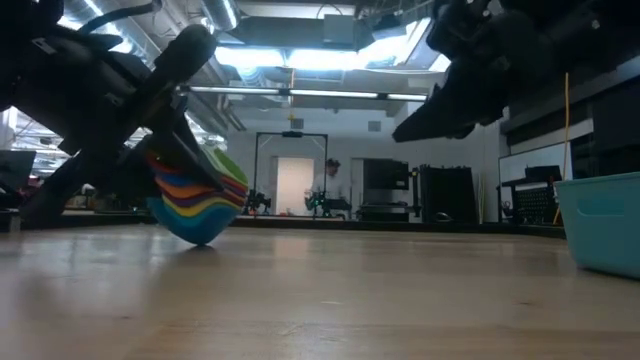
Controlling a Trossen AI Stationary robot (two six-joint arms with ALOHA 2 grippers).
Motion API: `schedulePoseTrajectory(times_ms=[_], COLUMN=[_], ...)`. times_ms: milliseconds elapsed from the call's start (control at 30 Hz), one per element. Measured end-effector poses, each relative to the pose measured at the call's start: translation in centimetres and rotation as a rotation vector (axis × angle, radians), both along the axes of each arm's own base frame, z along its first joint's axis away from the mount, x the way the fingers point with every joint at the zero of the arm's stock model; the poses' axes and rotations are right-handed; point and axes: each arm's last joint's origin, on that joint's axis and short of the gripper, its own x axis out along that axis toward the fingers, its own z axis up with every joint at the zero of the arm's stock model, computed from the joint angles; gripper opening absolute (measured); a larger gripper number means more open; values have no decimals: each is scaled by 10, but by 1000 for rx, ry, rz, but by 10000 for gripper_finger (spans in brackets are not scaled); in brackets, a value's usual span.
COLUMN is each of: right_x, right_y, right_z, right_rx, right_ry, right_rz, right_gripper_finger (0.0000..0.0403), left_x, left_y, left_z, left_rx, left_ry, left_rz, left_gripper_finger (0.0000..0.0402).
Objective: Nest measuring cups in basket
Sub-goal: Put the stacked nesting measuring cups into the blue bin
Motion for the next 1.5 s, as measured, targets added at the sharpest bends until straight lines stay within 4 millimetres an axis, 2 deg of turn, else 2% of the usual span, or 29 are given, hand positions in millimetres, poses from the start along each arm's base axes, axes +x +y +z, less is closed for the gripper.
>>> schedulePoseTrajectory(times_ms=[300, 767, 933, 1367, 1500], right_x=[-24, -61, -74, -87, -89], right_y=[-6, -16, -17, -13, -11], right_z=[27, 50, 58, 59, 59], right_rx=[-8, -14, 26, 170, 274], right_ry=[23, 85, 93, 174, 206], right_rz=[2, -1, 59, 254, 295], right_gripper_finger=[112, 112, 112, 112, 112], left_x=[15, 36, 41, 75, 83], left_y=[-12, -29, -33, -49, -49], left_z=[11, 43, 56, 125, 141], left_rx=[3, -43, -40, 114, 158], left_ry=[-87, -316, -397, -469, -481], left_rz=[-105, -299, -345, -450, -471], left_gripper_finger=[67, 67, 67, 67, 67])
